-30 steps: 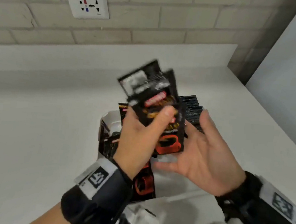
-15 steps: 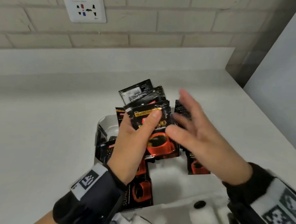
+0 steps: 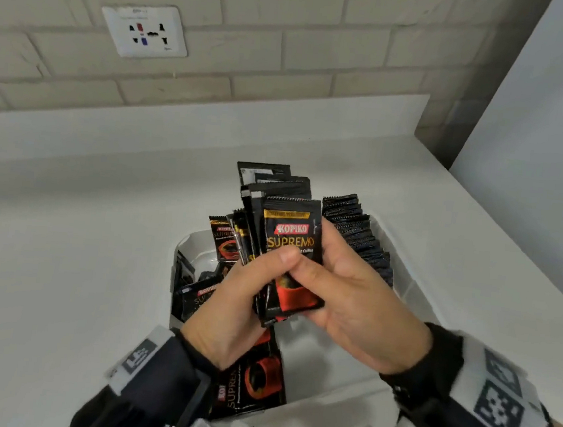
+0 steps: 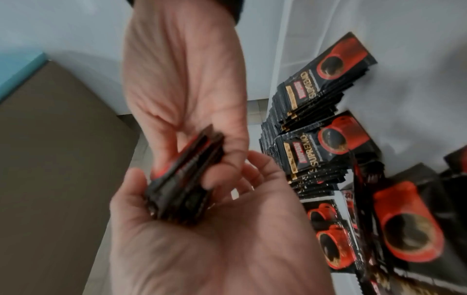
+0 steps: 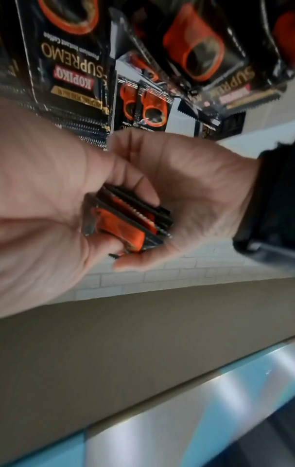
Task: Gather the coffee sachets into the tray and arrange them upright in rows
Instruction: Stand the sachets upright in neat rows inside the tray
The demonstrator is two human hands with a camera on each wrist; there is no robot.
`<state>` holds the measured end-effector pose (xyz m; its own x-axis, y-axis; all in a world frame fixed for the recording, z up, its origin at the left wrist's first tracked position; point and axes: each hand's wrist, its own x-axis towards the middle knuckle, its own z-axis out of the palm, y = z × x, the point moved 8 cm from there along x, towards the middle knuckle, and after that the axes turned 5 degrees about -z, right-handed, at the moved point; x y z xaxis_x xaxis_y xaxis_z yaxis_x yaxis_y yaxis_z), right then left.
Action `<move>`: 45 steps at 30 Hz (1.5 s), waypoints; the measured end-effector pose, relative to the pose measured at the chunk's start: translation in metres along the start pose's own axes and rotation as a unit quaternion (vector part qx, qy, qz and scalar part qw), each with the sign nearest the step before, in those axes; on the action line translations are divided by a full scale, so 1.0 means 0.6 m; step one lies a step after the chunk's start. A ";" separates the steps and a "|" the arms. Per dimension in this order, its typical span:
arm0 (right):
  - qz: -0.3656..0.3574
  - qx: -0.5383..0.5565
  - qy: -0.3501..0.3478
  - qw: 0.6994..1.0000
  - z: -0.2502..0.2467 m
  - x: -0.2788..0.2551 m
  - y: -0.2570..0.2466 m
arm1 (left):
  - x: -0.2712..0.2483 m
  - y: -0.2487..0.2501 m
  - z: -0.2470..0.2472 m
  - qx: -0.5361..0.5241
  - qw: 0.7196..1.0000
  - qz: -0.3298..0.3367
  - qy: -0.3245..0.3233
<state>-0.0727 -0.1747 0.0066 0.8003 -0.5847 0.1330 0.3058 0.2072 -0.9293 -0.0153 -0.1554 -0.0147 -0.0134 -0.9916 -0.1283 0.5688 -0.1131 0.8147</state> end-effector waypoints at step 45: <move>-0.004 -0.346 0.045 0.937 -0.117 0.045 -0.119 | -0.090 0.116 -0.139 -0.034 0.936 0.148 0.318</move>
<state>-0.1091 -0.2602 0.0524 0.7437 -0.6536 0.1403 -0.1207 -0.3378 -0.9335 0.0936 -0.1045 0.0014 0.6337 -0.7383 -0.2309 0.5216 0.1874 0.8324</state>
